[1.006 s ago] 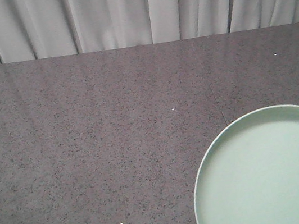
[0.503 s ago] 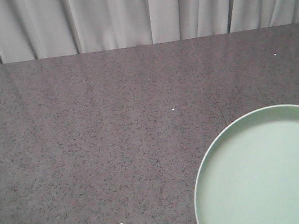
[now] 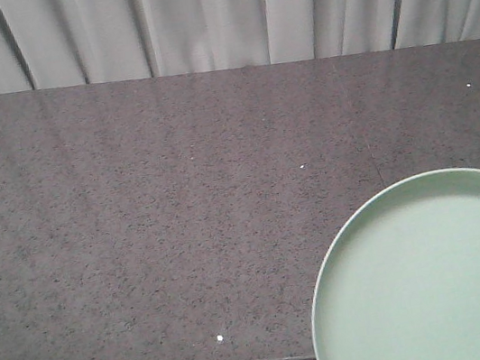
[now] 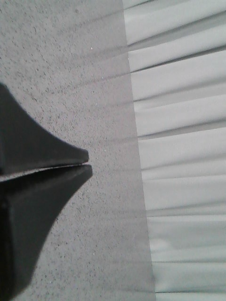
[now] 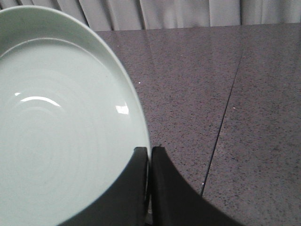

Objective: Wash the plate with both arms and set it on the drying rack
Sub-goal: 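Hold the plate raised in the right gripper while the base turns, then drive the base along the counters carrying the plate in the right gripper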

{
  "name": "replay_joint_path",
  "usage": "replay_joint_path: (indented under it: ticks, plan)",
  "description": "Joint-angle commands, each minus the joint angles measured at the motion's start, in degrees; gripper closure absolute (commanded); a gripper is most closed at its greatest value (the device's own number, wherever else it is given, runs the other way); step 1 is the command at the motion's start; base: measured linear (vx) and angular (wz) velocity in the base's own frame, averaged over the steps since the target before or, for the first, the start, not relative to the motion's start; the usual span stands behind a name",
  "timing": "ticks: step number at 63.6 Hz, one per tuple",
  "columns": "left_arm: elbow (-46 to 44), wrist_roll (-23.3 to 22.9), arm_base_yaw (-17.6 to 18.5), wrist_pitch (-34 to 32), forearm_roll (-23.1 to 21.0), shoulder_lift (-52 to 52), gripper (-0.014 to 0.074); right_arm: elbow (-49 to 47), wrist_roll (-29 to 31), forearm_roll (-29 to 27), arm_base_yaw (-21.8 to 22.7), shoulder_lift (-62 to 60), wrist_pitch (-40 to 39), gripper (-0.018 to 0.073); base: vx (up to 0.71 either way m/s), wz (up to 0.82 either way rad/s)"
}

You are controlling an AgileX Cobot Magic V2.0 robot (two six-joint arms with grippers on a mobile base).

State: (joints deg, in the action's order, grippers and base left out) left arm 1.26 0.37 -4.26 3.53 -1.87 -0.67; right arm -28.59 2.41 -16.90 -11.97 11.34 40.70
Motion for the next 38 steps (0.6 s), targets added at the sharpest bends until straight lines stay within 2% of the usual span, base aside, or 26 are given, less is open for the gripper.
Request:
replay_joint_path:
  ticks: [1,38]
  plan:
    - [-1.21,-0.37,0.04,-4.05,-0.16,-0.23,0.0603,-1.5,0.0,-0.32,0.19,0.74,-4.9,0.0564,-0.06,0.21]
    - [-1.21,-0.37,0.04,-4.05,-0.16,-0.23,0.0603,-1.5,0.0,-0.32,0.19,0.74,-4.9,0.0564,-0.07,0.33]
